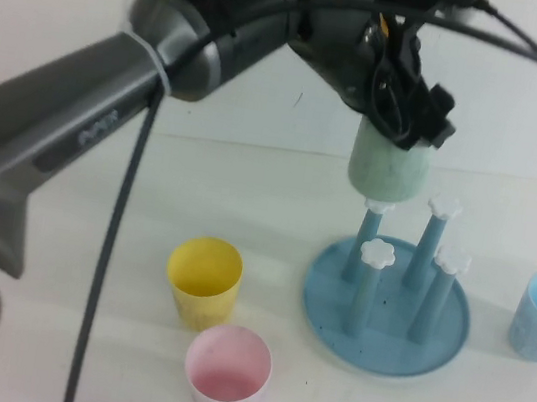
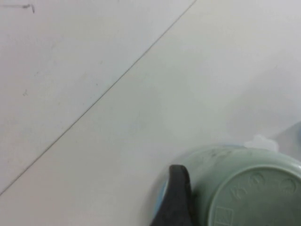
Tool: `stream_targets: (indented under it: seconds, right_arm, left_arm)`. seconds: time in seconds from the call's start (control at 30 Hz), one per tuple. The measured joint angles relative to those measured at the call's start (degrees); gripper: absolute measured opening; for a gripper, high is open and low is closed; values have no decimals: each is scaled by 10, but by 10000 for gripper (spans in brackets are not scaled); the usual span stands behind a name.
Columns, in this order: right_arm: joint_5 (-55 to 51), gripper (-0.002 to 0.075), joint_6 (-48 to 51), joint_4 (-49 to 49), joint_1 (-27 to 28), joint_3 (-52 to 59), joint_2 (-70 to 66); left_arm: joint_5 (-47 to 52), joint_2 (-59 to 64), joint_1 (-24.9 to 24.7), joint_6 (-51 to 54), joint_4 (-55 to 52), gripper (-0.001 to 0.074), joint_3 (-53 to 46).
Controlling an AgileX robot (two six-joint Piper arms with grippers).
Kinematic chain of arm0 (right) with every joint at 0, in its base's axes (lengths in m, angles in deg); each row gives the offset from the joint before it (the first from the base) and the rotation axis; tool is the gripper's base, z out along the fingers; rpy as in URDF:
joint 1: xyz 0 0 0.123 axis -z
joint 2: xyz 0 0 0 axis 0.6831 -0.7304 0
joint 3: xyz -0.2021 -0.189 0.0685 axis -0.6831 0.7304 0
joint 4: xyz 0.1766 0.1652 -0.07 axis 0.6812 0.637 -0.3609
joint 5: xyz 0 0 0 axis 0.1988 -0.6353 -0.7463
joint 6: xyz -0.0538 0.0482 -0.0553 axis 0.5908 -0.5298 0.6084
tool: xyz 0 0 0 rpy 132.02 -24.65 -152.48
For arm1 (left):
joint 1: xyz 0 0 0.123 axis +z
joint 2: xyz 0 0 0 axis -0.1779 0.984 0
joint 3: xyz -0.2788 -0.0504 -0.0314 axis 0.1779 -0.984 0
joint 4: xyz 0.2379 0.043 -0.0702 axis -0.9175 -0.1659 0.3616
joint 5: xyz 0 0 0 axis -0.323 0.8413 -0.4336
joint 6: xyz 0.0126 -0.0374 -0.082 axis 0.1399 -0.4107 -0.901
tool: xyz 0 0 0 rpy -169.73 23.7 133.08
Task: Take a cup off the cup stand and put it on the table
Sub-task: Hand over the cup
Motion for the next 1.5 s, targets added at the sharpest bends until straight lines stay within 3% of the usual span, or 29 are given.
stream_targets:
  seconds: [0.17, 0.33, 0.47, 0.57, 0.67, 0.73, 0.8, 1.0, 1.27, 1.33, 1.5]
  right_arm:
    - [49, -3, 0, 71, 0, 0, 0]
    - [84, -3, 37, 318, 0, -13, 0]
    - [73, 17, 199, 545, 0, -40, 4]
    - [56, 97, 354, 729, 0, -63, 7]
    - [53, 262, 482, 852, 0, -85, 7]
    - [56, 370, 537, 883, 0, -99, 7]
    - [59, 427, 570, 897, 0, -111, 8]
    - [52, 470, 585, 904, 0, -120, 6]
    - [38, 435, 571, 904, 0, -134, -14]
    - [39, 368, 571, 904, 0, -135, -14]
    - [29, 87, 581, 904, 0, -135, -14]
  left_arm:
    - [2, -58, 0, -19, 96, 524, 0]
    - [2, -122, 0, -16, 262, 524, 0]
    - [2, -157, 0, 6, 383, 524, 1]
    - [3, -164, 0, 28, 483, 524, 1]
    - [17, -163, 0, 48, 561, 524, 1]
    - [31, -160, 0, 50, 593, 524, 1]
    - [48, -156, 0, 51, 619, 524, 1]
    - [81, -144, -5, 52, 657, 524, 1]
    - [81, -122, -64, 67, 663, 524, 1]
    - [77, -118, -72, 73, 663, 524, 1]
    - [67, -114, -77, 116, 669, 524, 1]
